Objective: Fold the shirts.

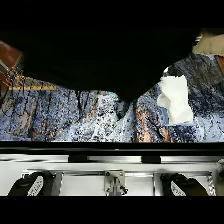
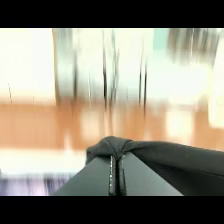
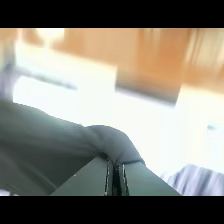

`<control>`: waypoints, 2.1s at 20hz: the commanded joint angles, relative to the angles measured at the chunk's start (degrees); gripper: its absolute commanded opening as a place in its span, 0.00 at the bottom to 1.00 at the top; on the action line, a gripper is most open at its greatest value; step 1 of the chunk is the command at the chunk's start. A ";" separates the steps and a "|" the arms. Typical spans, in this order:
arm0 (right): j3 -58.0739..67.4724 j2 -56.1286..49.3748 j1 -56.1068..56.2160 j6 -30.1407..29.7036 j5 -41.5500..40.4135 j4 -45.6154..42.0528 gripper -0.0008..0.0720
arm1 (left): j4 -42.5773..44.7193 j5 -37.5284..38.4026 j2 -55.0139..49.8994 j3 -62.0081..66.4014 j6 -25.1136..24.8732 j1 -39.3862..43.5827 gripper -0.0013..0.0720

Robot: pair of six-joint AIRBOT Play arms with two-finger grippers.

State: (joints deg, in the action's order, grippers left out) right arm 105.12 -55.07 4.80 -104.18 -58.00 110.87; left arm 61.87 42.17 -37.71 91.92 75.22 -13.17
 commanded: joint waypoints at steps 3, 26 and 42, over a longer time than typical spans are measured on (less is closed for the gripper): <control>3.32 12.22 0.02 3.13 -1.20 -1.73 0.10 | 7.67 10.05 11.89 2.54 5.35 -0.04 0.06; -11.43 -47.30 1.73 15.23 15.56 9.92 0.10 | 14.40 10.91 -45.72 -16.57 6.47 0.52 0.06; -11.45 -48.26 2.43 13.35 -7.26 0.31 0.10 | 11.78 23.04 -54.18 -16.63 -2.69 0.57 0.06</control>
State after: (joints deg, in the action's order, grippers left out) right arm 93.69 -103.85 7.25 -90.63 -48.53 112.88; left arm 67.94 52.29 -91.66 75.24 74.54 -12.03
